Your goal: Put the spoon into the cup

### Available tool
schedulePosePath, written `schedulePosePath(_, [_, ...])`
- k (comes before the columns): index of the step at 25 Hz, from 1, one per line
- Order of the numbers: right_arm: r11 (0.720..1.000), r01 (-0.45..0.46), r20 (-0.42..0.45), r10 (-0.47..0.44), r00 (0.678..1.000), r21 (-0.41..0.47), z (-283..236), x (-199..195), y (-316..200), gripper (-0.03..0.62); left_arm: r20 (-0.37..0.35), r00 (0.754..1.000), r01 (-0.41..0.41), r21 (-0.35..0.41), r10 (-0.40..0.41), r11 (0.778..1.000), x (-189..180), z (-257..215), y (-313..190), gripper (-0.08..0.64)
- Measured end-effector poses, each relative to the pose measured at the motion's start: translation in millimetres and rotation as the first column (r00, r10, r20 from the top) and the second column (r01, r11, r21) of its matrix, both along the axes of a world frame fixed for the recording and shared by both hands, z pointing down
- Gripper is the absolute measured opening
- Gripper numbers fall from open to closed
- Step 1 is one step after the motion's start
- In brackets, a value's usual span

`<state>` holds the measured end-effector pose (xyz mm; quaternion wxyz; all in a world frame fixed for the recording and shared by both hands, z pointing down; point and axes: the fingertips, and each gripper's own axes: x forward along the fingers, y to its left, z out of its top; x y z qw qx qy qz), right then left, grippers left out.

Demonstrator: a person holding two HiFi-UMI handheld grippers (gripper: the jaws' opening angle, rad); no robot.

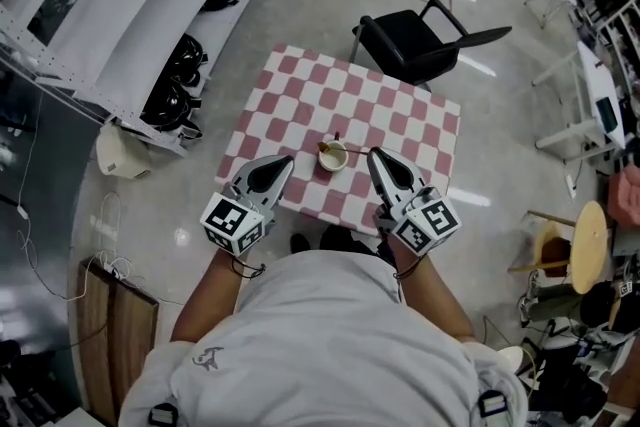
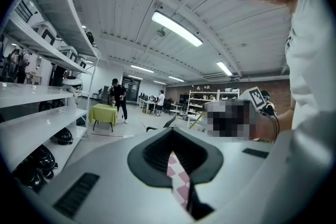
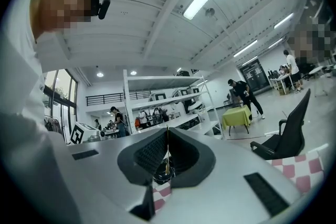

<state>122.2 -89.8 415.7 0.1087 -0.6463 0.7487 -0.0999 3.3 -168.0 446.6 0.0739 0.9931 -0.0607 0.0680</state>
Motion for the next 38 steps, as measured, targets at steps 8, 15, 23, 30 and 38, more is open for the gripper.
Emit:
schedulePosePath(8, [0.999,0.014,0.008,-0.014,1.0,-0.034,14,14,-12,0.034,0.017,1.0,0.02,-0.032,-0.02,0.999,10,14,-13,0.012])
schedulePosePath(15, [0.996,0.029,0.029,-0.026,0.999,-0.086,38,30,-20,0.034,0.048,0.999,0.002,-0.053,0.001,0.999,33,29,-18,0.012])
schedulePosePath(23, [0.987,0.039,0.053,-0.031,0.998,-0.154,70,55,-29,0.034,0.088,0.996,-0.011,-0.086,0.018,0.996,60,56,-24,0.012])
schedulePosePath(30, [0.978,0.055,0.055,-0.045,0.997,-0.203,102,68,-41,0.034,0.118,0.992,-0.033,-0.101,0.045,0.994,85,78,-29,0.012])
schedulePosePath(38, [0.962,0.074,0.114,-0.046,0.992,-0.263,145,81,-51,0.034,0.17,0.985,-0.018,-0.151,0.043,0.988,97,118,-35,0.012])
